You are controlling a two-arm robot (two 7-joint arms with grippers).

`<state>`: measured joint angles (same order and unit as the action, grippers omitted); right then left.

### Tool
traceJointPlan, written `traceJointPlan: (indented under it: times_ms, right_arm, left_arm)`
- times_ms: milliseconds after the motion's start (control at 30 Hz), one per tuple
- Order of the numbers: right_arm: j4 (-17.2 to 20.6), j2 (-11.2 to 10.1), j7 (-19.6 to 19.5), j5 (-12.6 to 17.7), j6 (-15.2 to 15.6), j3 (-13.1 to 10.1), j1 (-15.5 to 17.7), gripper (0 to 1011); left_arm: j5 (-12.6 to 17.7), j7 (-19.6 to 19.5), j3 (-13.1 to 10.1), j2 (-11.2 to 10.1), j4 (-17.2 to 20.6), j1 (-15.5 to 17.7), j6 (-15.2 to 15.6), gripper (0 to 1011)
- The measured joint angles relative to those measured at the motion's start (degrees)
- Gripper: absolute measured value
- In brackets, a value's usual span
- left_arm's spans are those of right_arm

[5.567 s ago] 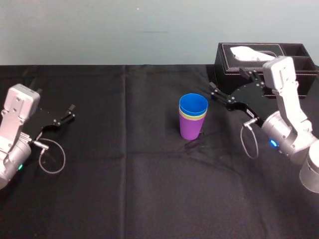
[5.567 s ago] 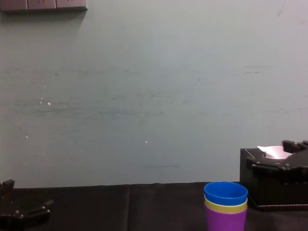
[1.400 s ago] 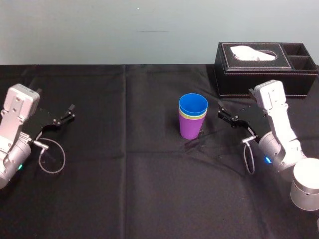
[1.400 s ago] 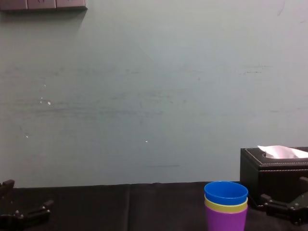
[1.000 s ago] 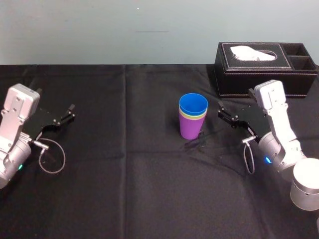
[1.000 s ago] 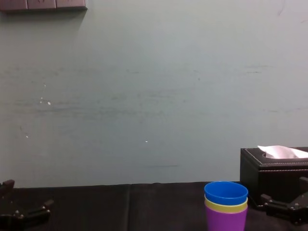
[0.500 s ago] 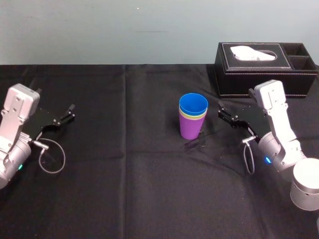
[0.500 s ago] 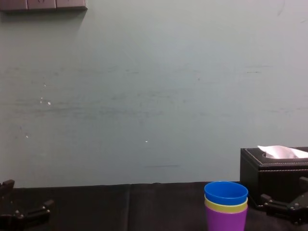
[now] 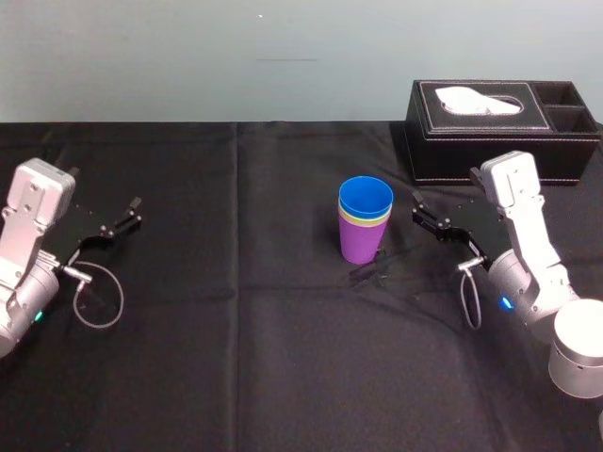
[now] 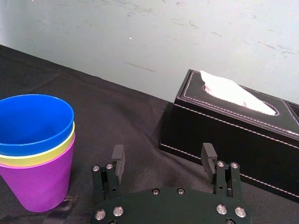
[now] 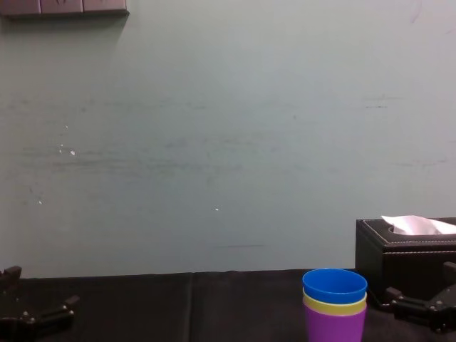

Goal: Stack the three plastic cups sequentially using one hand.

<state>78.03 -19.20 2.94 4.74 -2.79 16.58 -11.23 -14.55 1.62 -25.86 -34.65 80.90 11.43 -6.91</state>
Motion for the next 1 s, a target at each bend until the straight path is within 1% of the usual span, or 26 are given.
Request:
traceJointPlan:
  times_ms: [1000]
  right_arm:
    - [0.0, 0.0, 0.0, 0.0, 0.0, 0.0, 0.0, 1004]
  left_arm:
    - [0.0, 0.0, 0.0, 0.0, 0.0, 0.0, 0.0, 1011]
